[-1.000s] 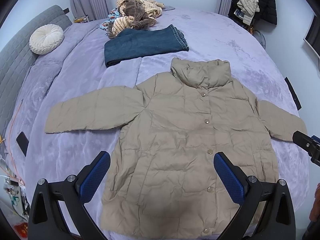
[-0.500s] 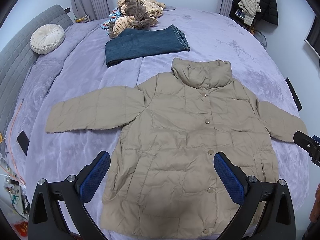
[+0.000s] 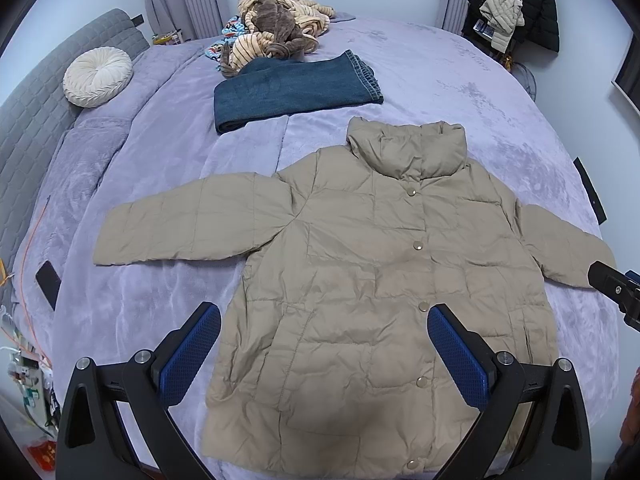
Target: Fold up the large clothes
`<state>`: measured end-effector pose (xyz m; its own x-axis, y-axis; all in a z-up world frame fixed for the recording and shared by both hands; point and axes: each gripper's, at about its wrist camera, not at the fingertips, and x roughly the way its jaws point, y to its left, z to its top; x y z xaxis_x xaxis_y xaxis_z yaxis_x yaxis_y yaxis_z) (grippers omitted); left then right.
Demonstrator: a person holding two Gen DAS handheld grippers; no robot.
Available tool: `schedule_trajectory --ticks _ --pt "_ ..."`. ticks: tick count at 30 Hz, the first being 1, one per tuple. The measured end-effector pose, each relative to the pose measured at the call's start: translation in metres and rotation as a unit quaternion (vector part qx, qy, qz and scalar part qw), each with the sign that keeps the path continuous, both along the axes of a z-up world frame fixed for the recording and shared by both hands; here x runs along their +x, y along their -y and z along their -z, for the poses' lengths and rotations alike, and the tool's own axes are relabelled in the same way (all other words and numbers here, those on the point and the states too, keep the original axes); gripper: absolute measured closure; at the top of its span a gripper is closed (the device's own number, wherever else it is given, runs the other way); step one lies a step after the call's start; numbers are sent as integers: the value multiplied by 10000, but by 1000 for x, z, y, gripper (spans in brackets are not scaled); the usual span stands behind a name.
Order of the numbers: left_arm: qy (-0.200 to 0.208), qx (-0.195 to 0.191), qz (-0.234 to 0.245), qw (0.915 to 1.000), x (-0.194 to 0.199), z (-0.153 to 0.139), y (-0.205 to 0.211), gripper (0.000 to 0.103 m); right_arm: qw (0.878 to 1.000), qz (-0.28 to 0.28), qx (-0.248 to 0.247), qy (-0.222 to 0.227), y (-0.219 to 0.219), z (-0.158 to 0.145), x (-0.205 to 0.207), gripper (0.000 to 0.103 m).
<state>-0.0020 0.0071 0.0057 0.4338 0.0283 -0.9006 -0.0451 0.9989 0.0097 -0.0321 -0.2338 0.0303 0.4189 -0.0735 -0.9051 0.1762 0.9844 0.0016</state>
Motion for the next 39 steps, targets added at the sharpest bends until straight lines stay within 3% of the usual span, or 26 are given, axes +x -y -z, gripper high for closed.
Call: schedule_trajectory --ticks 39 --pt "-28 2 -13 10000 2 0 -2 0 10000 -7 -6 -5 -1 0 1 0"
